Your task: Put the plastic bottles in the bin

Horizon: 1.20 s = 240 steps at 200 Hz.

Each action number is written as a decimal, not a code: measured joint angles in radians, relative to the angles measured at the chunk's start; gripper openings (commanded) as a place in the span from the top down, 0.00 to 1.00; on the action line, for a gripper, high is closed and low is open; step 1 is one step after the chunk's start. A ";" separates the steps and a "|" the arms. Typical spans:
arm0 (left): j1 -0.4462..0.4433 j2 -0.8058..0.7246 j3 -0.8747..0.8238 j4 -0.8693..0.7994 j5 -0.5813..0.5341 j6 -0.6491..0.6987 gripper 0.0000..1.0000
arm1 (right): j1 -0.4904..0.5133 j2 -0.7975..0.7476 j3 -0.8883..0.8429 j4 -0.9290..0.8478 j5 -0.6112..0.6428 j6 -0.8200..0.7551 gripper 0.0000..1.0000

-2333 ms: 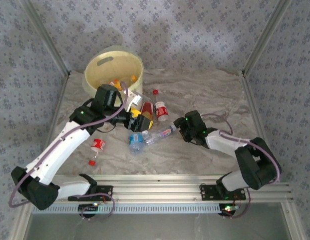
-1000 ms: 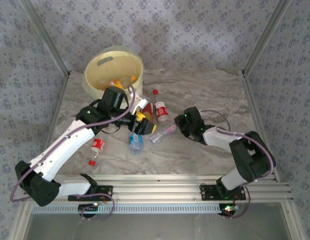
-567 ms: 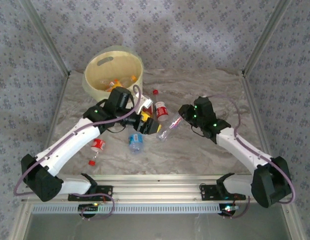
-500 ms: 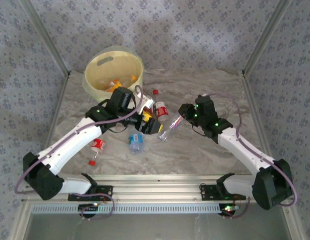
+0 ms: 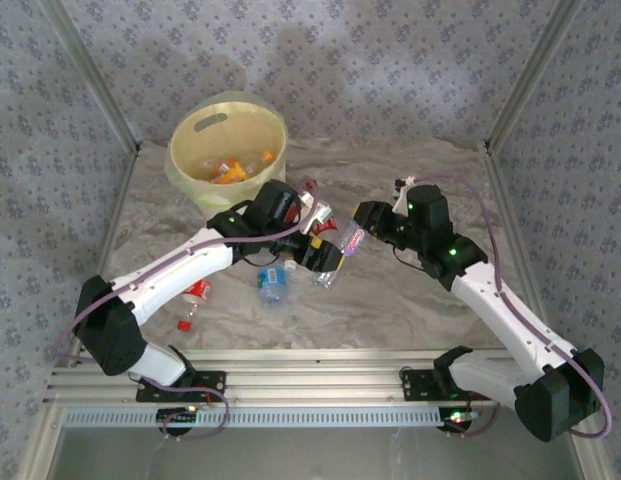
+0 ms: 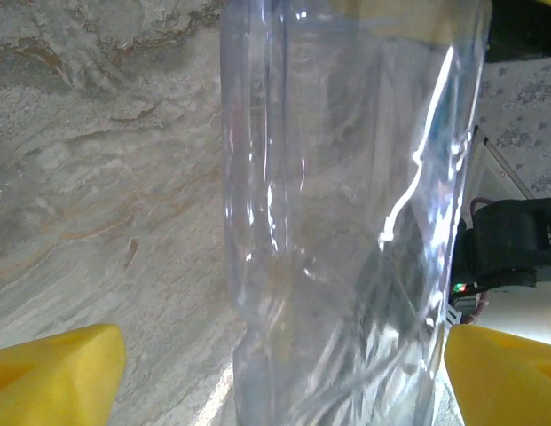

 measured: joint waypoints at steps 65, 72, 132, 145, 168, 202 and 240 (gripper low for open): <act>-0.037 0.040 0.019 0.052 0.016 -0.044 0.30 | -0.005 -0.027 0.000 -0.022 -0.012 -0.012 0.68; -0.038 0.041 0.019 0.056 0.021 -0.047 0.34 | -0.005 -0.030 0.000 -0.023 -0.011 -0.013 0.68; -0.042 0.043 0.019 0.085 0.050 -0.074 0.48 | -0.014 -0.050 0.000 -0.033 -0.011 -0.024 0.60; -0.043 0.043 0.019 0.089 0.050 -0.074 0.48 | -0.016 -0.053 0.000 -0.036 -0.013 -0.033 0.54; -0.042 0.042 0.019 0.090 0.035 -0.082 0.48 | -0.021 -0.071 0.000 -0.036 -0.031 -0.044 0.33; -0.039 0.041 0.044 0.066 0.016 -0.086 0.47 | -0.050 -0.128 0.012 -0.041 -0.084 -0.105 0.09; -0.003 0.016 0.110 0.003 -0.001 -0.097 0.46 | -0.072 -0.181 0.080 -0.058 -0.187 -0.196 0.00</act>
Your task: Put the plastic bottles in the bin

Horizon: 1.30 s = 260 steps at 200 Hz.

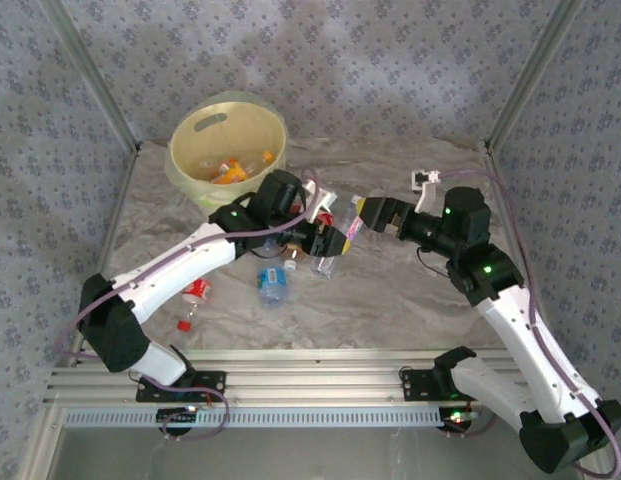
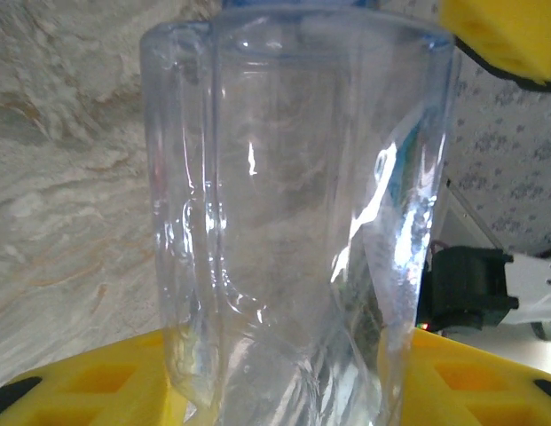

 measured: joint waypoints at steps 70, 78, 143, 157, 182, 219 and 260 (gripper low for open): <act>0.128 -0.031 0.261 -0.171 -0.036 0.013 0.43 | 0.000 -0.049 0.081 -0.031 -0.078 -0.081 0.00; 0.150 -0.031 0.291 -0.194 -0.041 0.018 0.42 | 0.000 -0.047 0.085 -0.034 -0.078 -0.082 0.00; 0.362 -0.011 0.535 -0.345 -0.051 0.069 0.42 | 0.000 -0.022 0.101 -0.047 -0.079 -0.100 0.00; 0.413 0.010 0.588 -0.368 -0.050 0.078 0.42 | 0.000 -0.022 0.109 -0.048 -0.079 -0.107 0.00; 0.486 0.055 0.670 -0.401 -0.048 0.096 0.42 | 0.000 -0.022 0.125 -0.053 -0.080 -0.115 0.00; 0.560 0.138 0.769 -0.454 -0.079 0.132 0.42 | 0.000 -0.022 0.129 -0.055 -0.087 -0.122 0.00; 0.613 0.224 0.822 -0.505 -0.132 0.169 0.43 | 0.000 -0.022 0.132 -0.070 -0.089 -0.127 0.00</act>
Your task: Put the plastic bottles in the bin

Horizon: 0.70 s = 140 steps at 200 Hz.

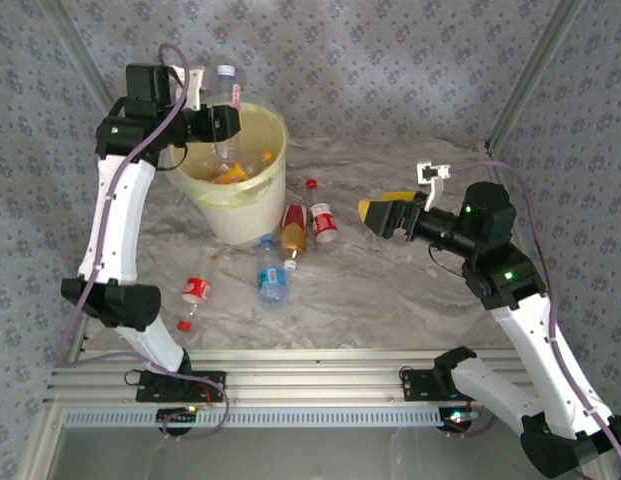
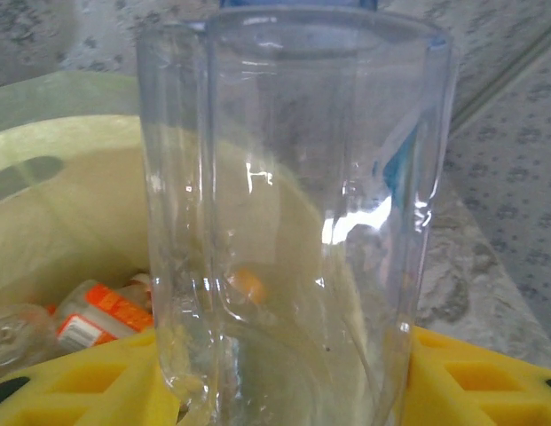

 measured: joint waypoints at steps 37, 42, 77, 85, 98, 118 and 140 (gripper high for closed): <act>0.006 0.097 0.061 -0.065 -0.052 0.048 0.42 | 0.000 0.001 0.029 -0.012 -0.008 -0.003 0.00; 0.006 0.105 0.064 -0.075 -0.061 0.053 0.42 | 0.000 0.001 0.029 -0.013 -0.008 -0.003 0.00; 0.006 0.157 0.065 -0.126 -0.129 0.080 0.42 | 0.000 0.002 0.030 -0.021 -0.008 -0.003 0.00; 0.006 0.165 0.065 -0.135 -0.148 0.085 0.42 | 0.000 0.002 0.030 -0.021 -0.008 -0.003 0.00; 0.006 0.174 0.065 -0.149 -0.178 0.087 0.42 | 0.000 0.002 0.030 -0.021 -0.008 -0.003 0.00; 0.006 0.184 0.065 -0.163 -0.210 0.088 0.41 | 0.000 0.002 0.030 -0.021 -0.008 -0.003 0.00; 0.006 0.199 0.065 -0.179 -0.232 0.087 0.38 | 0.000 0.001 0.030 -0.028 -0.005 -0.002 0.00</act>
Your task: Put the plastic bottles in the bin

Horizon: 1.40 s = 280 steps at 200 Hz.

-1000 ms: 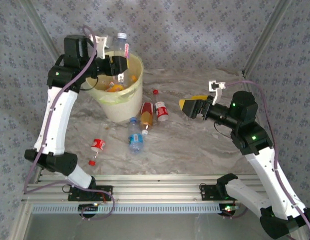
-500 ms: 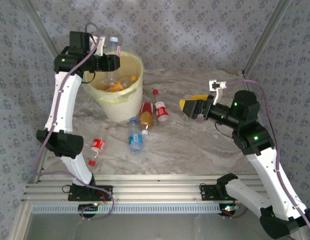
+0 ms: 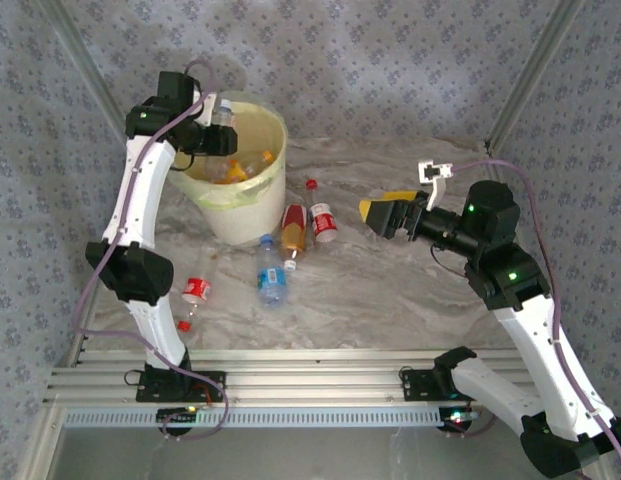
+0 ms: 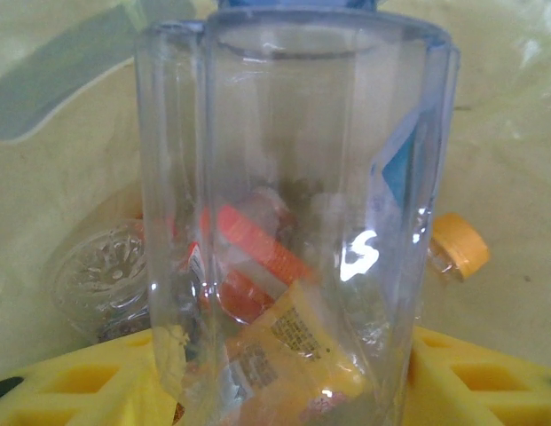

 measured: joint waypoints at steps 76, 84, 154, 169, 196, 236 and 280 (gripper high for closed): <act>0.000 0.015 0.000 -0.022 -0.028 -0.008 0.27 | 0.000 0.000 -0.005 -0.007 0.008 0.000 0.00; 0.000 0.014 0.000 -0.022 -0.027 -0.011 0.26 | 0.000 0.000 -0.008 -0.008 0.009 0.000 0.00; -0.002 -0.079 -0.005 0.002 0.013 -0.049 0.25 | 0.000 0.002 -0.024 -0.011 0.011 0.000 0.00; -0.004 -0.135 -0.028 0.028 0.027 -0.060 0.24 | 0.000 0.002 -0.026 -0.011 0.011 0.000 0.00; -0.022 -0.269 -0.127 0.079 0.050 -0.084 0.24 | 0.004 0.002 -0.026 -0.012 0.011 0.000 0.00; -0.101 -0.492 -0.426 0.158 0.056 -0.135 0.24 | 0.014 0.002 -0.027 -0.015 0.011 0.000 0.00; -0.194 -0.704 -0.778 0.217 0.033 -0.236 0.23 | 0.027 0.002 -0.056 -0.014 0.007 0.000 0.00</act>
